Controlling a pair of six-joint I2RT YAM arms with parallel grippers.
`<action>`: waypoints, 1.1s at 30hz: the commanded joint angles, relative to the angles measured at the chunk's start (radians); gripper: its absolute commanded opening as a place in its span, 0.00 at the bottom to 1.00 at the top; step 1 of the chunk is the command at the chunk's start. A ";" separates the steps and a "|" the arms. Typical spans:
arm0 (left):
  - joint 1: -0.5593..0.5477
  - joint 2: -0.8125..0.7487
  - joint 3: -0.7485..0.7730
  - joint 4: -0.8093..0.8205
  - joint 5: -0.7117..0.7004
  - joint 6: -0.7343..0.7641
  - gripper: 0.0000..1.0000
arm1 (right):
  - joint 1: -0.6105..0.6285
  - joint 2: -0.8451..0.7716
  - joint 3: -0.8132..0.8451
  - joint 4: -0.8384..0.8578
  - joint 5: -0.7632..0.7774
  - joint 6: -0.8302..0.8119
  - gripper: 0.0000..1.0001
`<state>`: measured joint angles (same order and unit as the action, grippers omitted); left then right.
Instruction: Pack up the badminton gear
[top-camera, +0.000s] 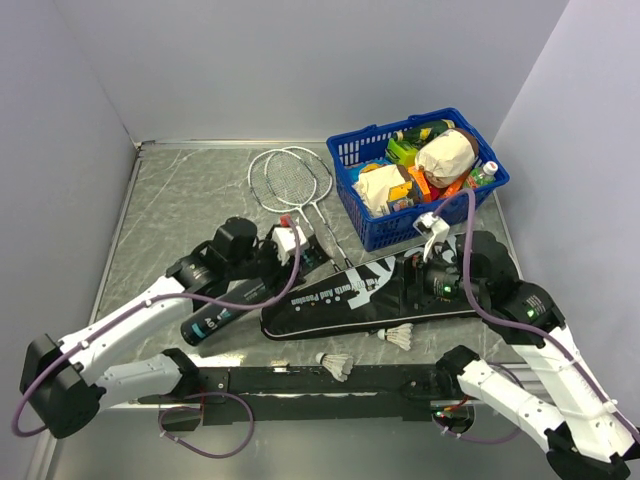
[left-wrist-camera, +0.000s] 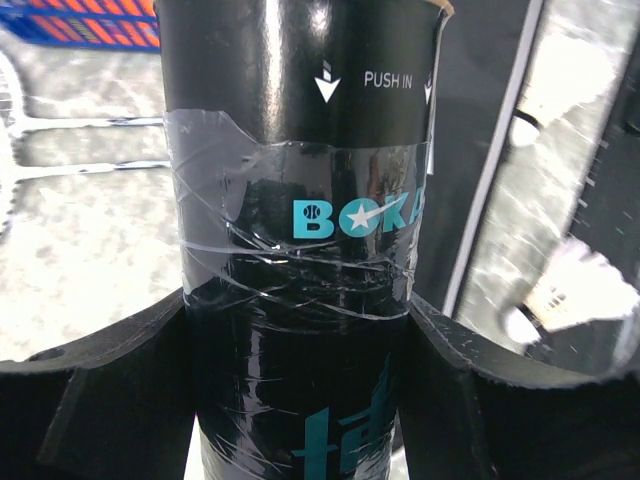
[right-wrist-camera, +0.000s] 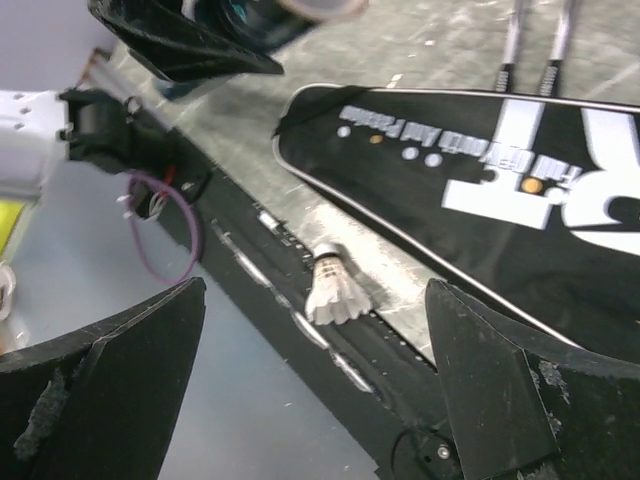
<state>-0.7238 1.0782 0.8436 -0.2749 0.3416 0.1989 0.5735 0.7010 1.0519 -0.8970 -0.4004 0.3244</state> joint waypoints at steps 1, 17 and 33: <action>-0.037 -0.066 -0.038 0.008 0.088 0.022 0.01 | 0.005 0.032 0.046 0.073 -0.095 -0.022 0.96; -0.127 -0.075 -0.115 0.072 0.140 0.005 0.01 | 0.006 0.250 0.079 0.280 -0.342 -0.025 0.62; -0.132 -0.103 -0.124 0.094 0.158 -0.015 0.02 | 0.022 0.308 -0.018 0.402 -0.406 0.045 0.45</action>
<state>-0.8524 1.0183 0.7120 -0.2501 0.4583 0.1932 0.5823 1.0077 1.0515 -0.5751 -0.7708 0.3477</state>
